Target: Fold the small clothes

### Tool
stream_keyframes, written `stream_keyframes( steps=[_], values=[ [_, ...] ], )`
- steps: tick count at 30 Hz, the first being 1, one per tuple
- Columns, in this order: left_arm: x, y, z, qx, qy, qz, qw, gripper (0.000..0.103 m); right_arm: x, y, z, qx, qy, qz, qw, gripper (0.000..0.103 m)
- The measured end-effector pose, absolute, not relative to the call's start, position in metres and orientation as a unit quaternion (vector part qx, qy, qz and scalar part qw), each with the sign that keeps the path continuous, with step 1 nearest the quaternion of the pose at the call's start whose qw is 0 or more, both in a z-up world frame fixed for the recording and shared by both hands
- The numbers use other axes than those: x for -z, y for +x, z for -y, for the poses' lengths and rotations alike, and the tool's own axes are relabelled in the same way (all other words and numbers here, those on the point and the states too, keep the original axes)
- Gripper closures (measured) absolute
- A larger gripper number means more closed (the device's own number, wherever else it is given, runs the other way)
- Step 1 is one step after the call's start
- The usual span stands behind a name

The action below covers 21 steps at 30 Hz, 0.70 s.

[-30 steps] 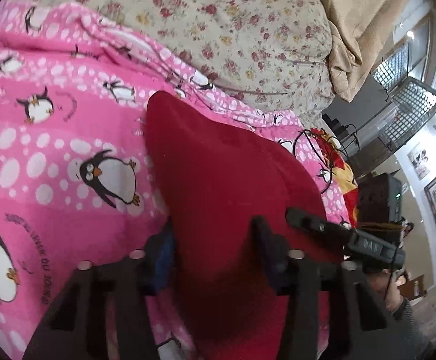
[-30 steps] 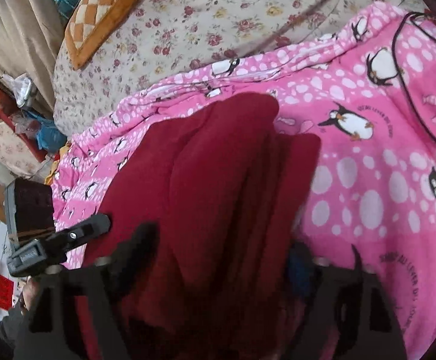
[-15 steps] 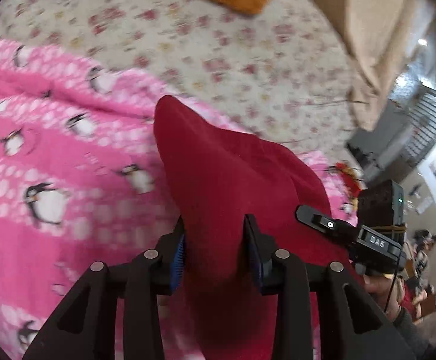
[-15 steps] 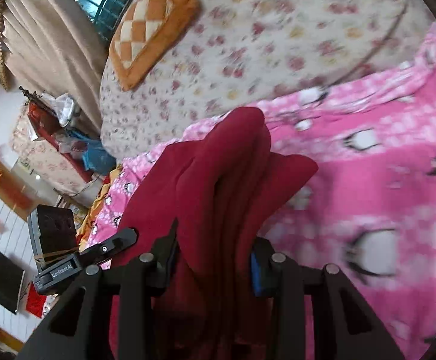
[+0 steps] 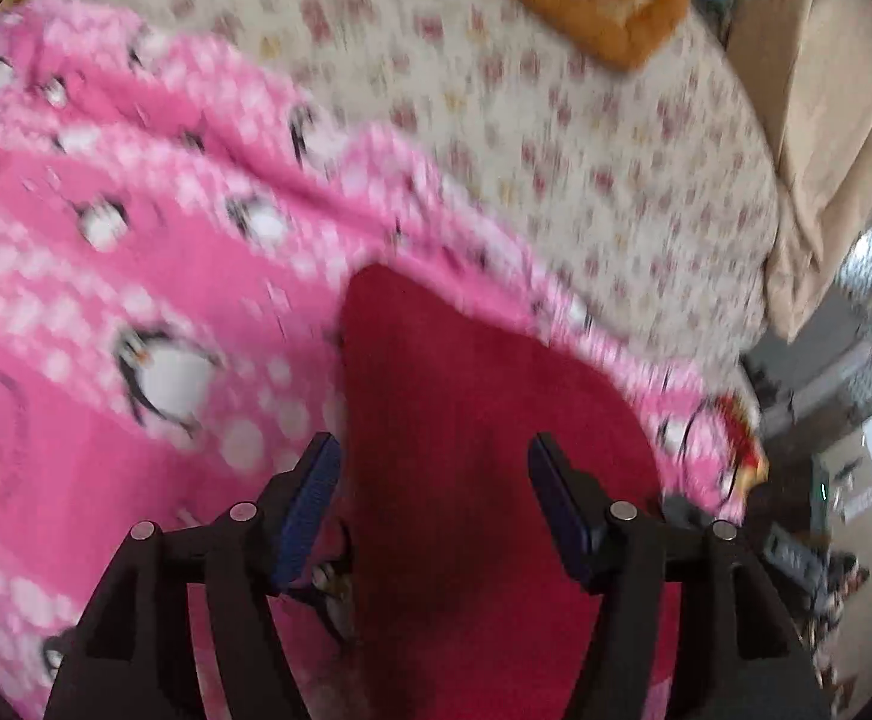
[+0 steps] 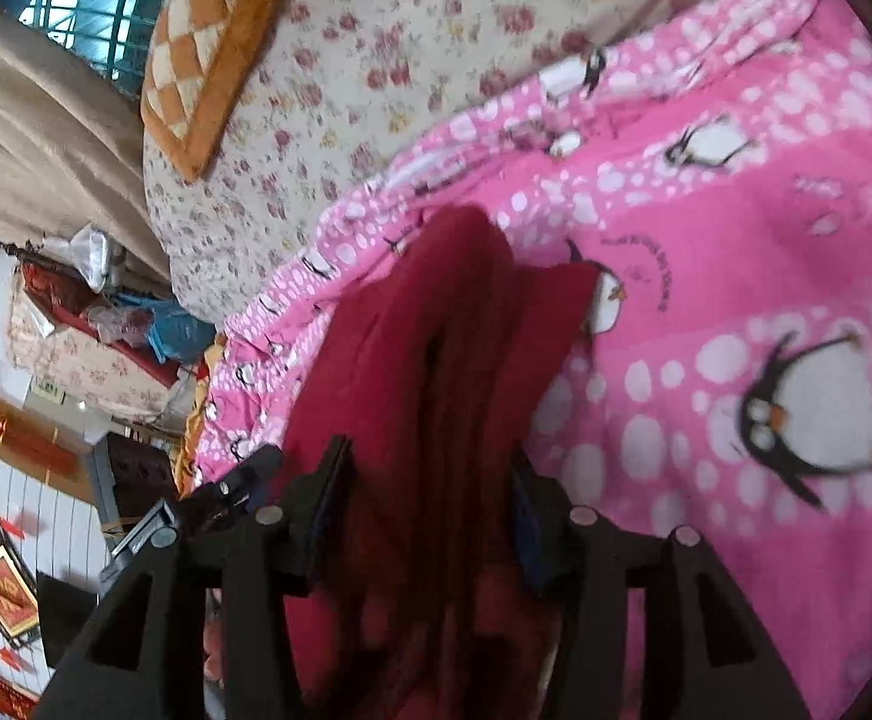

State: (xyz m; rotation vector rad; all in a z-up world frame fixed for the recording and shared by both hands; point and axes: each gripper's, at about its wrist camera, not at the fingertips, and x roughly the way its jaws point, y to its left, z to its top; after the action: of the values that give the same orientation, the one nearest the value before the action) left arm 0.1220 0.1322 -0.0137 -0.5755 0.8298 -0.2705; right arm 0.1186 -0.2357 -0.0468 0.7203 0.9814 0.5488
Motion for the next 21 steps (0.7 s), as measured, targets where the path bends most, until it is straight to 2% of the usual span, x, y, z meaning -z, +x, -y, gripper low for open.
stream_keyframes(
  steps=[4, 5, 6, 7, 8, 9, 11, 13, 16, 21],
  values=[
    [0.004, 0.117, -0.127, 0.134, -0.256, -0.372, 0.882, 0.055, 0.000, 0.089, 0.234, -0.244, 0.231, -0.405, 0.850, 0.047],
    [0.005, 0.118, -0.120, 0.139, -0.244, -0.379, 0.882, 0.055, -0.018, 0.078, 0.219, -0.248, 0.155, -0.373, 0.880, 0.047],
    [0.007, 0.119, -0.113, 0.144, -0.235, -0.385, 0.881, 0.062, -0.027, 0.072, 0.208, -0.251, 0.107, -0.353, 0.895, 0.048],
    [0.009, 0.118, -0.105, 0.152, -0.222, -0.392, 0.880, 0.069, -0.035, 0.066, 0.193, -0.254, 0.058, -0.330, 0.907, 0.054],
    [0.011, 0.118, -0.095, 0.159, -0.200, -0.400, 0.880, 0.080, -0.038, 0.064, 0.181, -0.258, 0.027, -0.320, 0.911, 0.063],
    [0.012, 0.115, -0.088, 0.162, -0.182, -0.403, 0.882, 0.082, -0.037, 0.066, 0.169, -0.262, 0.005, -0.325, 0.909, 0.067],
    [0.013, 0.110, -0.072, 0.167, -0.137, -0.403, 0.889, 0.082, -0.022, 0.077, 0.155, -0.245, -0.026, -0.365, 0.898, 0.079],
    [0.020, 0.108, -0.064, 0.176, -0.121, -0.419, 0.883, 0.082, 0.022, 0.094, 0.159, -0.202, -0.052, -0.457, 0.865, 0.082],
    [0.025, 0.108, -0.059, 0.166, -0.105, -0.422, 0.885, 0.082, 0.025, 0.098, 0.179, -0.199, -0.006, -0.464, 0.863, 0.082],
    [0.025, 0.106, -0.060, 0.163, -0.103, -0.421, 0.886, 0.078, 0.004, 0.076, 0.174, -0.207, -0.033, -0.424, 0.881, 0.082]
  ],
)
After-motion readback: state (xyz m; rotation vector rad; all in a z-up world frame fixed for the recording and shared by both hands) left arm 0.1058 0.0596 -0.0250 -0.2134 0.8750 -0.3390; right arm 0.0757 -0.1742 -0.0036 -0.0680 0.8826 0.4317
